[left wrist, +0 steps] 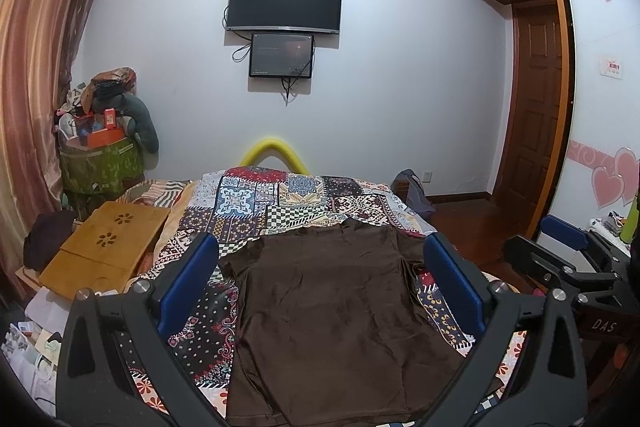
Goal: Fold small clothes
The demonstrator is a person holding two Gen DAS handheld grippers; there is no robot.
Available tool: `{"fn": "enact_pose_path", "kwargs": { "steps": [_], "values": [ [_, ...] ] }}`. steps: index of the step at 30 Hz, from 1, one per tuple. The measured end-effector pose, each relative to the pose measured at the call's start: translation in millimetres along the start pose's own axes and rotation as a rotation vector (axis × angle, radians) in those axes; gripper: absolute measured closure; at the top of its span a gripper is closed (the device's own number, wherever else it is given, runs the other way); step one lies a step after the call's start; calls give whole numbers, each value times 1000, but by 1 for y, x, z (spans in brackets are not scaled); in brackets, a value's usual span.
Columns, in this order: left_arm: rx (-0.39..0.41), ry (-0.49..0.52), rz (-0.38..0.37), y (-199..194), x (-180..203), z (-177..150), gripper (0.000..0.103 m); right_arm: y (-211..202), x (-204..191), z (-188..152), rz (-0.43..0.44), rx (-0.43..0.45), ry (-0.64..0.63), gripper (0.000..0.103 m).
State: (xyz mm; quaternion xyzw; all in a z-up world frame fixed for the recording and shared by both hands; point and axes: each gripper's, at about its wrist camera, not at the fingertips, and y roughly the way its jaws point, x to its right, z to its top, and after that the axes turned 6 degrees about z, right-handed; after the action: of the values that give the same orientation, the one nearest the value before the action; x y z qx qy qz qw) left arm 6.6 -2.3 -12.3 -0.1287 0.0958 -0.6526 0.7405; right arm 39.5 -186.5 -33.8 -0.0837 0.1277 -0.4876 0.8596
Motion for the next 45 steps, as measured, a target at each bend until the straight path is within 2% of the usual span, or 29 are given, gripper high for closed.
{"fn": "enact_pose_path", "kwargs": {
  "steps": [33,41,45],
  "values": [
    [-13,-10,2,5,-8,-1,0,5,2,1,-3,-6,3,0],
    [-15,-19,-13,20,-11,-4,0,21,8,-1,-5,-27,9,0],
    [-56,-14,-15,43,-14,-5,0,39,12,-5,-14,-52,5,0]
  ]
}}
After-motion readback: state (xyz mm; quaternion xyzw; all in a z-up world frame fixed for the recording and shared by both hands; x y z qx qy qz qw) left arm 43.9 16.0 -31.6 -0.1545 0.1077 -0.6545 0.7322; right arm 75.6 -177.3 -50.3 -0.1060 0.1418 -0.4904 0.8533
